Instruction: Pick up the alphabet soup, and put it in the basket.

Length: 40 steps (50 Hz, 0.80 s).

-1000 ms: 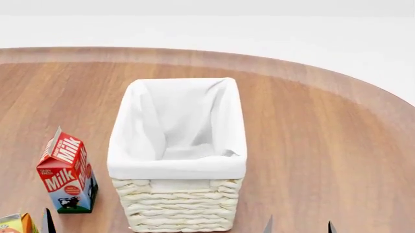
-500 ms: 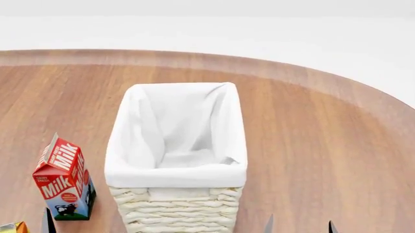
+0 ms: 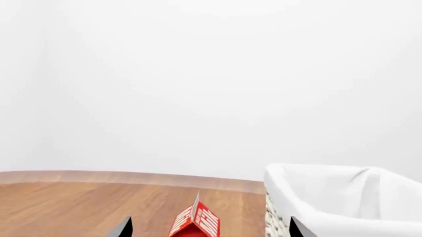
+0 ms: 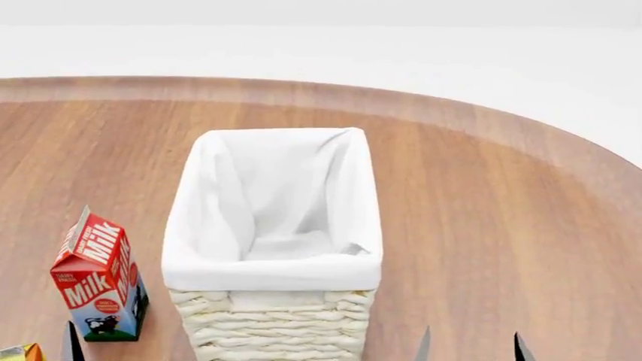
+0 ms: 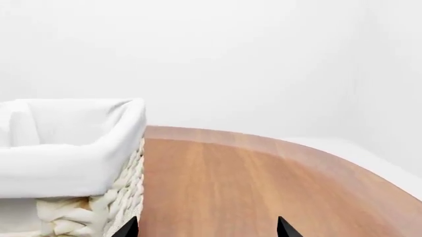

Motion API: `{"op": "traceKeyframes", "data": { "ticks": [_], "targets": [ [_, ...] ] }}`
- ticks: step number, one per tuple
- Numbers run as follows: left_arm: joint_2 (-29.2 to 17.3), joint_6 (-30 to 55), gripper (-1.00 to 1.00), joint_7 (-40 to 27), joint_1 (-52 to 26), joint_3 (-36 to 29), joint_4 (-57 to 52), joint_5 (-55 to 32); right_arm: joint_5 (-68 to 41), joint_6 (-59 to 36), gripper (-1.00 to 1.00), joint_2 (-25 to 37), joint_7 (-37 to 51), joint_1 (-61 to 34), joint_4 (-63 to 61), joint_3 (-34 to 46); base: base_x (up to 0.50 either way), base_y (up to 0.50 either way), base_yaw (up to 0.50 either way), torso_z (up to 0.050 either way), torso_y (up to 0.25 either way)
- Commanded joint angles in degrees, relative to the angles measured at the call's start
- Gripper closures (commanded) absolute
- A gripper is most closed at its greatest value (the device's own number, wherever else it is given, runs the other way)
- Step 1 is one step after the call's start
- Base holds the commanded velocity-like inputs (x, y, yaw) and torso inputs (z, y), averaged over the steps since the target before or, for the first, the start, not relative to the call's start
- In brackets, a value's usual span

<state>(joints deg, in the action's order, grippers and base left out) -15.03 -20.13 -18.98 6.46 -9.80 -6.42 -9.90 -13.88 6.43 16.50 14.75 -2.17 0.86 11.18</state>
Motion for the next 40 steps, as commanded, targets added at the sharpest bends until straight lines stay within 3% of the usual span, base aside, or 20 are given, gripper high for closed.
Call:
{"op": "traceKeyframes", "data": {
  "ticks": [1,8,21,40],
  "targets": [
    [-0.3,0.5,-1.0,-0.6,0.0,0.2,-0.3,-0.1,-1.5,0.1,-1.0,4.8,-7.6,-2.1,2.4,1.8,0.0,0.0,0.0,0.0,0.0],
    [-0.5,0.9,-1.0,-1.0,0.1,0.2,-0.6,-0.1,-6.4,0.1,-1.0,9.5,-18.3,-0.7,-0.3,4.8,0.0,0.0,0.0,0.0,0.0],
    [-0.7,1.2,-1.0,-1.3,-0.3,-0.3,-0.3,0.2,-12.7,-3.6,-1.0,14.3,-30.2,-0.4,-3.8,9.3,0.0,0.0,0.0,0.0,0.0],
    [-0.8,0.6,-1.0,-1.5,-0.8,-0.7,0.8,0.3,-17.4,-5.7,-1.0,17.8,-46.8,-1.3,-5.7,17.1,0.0,0.0,0.0,0.0,0.0]
  ]
}}
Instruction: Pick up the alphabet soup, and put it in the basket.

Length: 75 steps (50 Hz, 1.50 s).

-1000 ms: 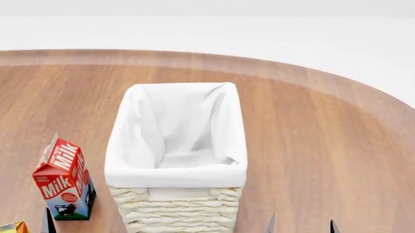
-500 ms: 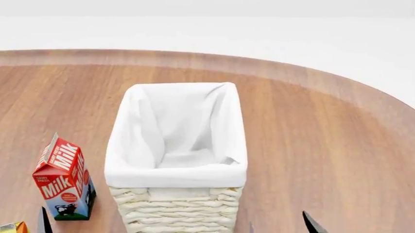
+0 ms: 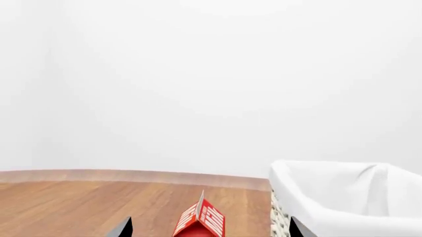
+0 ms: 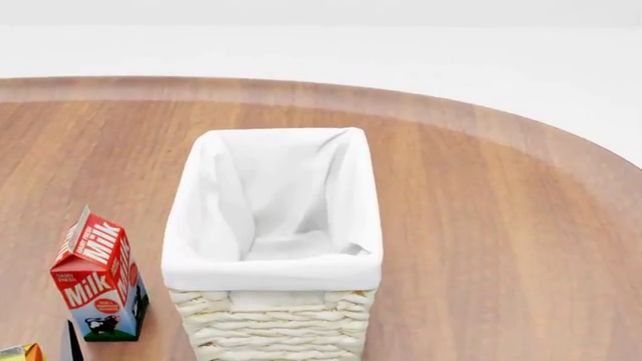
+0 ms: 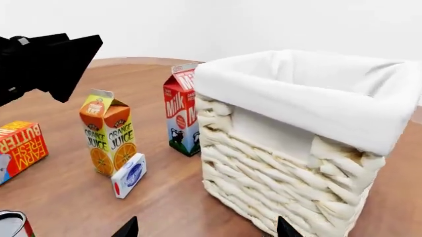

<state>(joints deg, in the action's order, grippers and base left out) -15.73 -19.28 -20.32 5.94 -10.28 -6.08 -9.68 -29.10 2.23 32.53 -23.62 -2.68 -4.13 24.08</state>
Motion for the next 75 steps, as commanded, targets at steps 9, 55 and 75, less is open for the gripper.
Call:
{"op": "traceKeyframes", "data": {
  "ticks": [9,55,75],
  "targets": [
    [-0.3,-0.1,-1.0,-0.5,0.0,-0.4,0.0,0.1,0.5,-2.5,-1.0,2.3,-11.6,-1.4,-1.3,8.0,0.0,0.0,0.0,0.0,0.0],
    [-0.8,0.4,-1.0,-1.4,-0.1,-1.7,-0.4,0.5,6.1,-4.6,-1.0,3.5,-13.5,-1.3,-6.1,13.9,0.0,0.0,0.0,0.0,0.0],
    [-1.1,0.4,-1.0,-1.7,-0.1,-2.2,-0.6,0.5,14.5,-4.5,-1.0,2.7,-7.5,-0.7,-6.3,15.4,0.0,0.0,0.0,0.0,0.0]
  ]
}}
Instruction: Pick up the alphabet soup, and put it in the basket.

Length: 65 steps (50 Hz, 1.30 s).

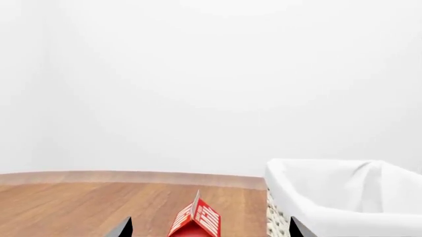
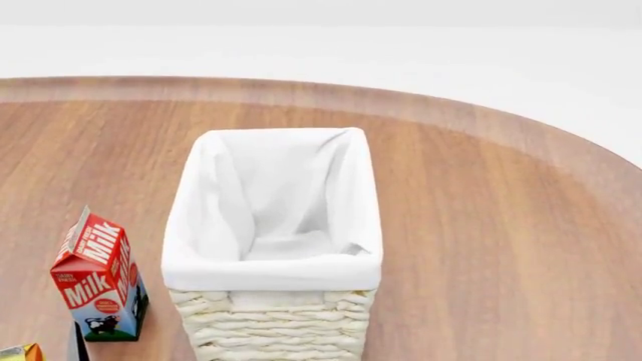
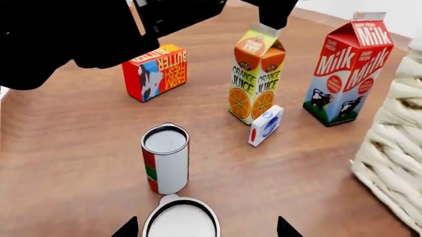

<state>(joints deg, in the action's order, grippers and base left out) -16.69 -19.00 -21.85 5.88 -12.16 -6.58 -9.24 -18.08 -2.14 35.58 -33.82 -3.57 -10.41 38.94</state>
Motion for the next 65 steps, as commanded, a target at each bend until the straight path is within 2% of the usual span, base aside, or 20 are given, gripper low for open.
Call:
{"op": "traceKeyframes", "data": {
  "ticks": [1,65],
  "targets": [
    [-0.1,0.1,-1.0,-0.2,0.0,-0.3,-0.1,0.1,3.7,-0.2,-1.0,-0.5,2.8,0.1,0.2,0.7,0.0,0.0,0.0,0.0,0.0],
    [-0.9,-0.3,-1.0,-0.8,-0.9,-1.6,1.2,-0.3,7.5,-0.3,-1.0,-1.5,2.0,-1.0,1.9,4.6,0.0,0.0,0.0,0.0,0.0]
  ]
}}
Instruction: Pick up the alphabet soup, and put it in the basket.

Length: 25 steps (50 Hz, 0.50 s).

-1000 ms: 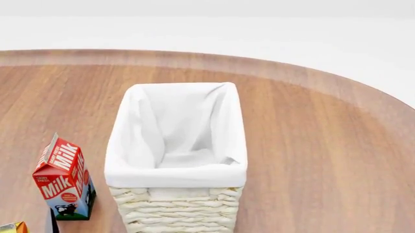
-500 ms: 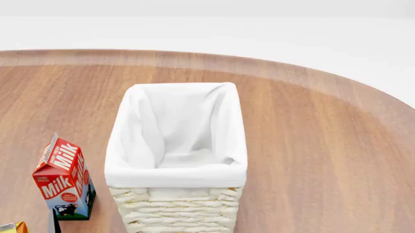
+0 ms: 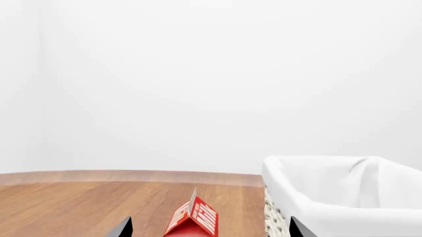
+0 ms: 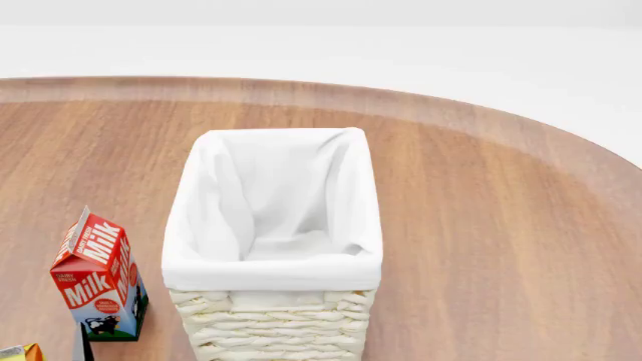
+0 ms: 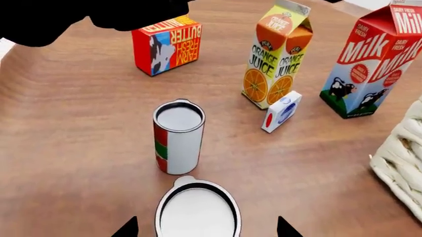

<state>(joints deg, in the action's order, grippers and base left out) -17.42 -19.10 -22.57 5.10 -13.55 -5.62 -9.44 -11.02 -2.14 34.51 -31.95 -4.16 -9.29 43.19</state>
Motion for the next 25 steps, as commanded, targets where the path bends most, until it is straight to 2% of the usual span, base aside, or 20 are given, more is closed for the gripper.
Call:
{"op": "traceKeyframes", "data": {
  "ticks": [1,25],
  "targets": [
    [-0.1,-0.2,-1.0,-0.1,-0.1,-0.2,0.3,0.0,0.5,-0.3,-1.0,-0.4,0.0,-0.5,0.8,0.4,0.0,0.0,0.0,0.0,0.0],
    [-0.4,0.2,-1.0,-0.9,0.5,-0.6,-1.1,0.3,3.4,-2.3,-1.0,-3.0,0.4,-2.5,4.4,2.7,0.0,0.0,0.0,0.0,0.0]
  ]
}}
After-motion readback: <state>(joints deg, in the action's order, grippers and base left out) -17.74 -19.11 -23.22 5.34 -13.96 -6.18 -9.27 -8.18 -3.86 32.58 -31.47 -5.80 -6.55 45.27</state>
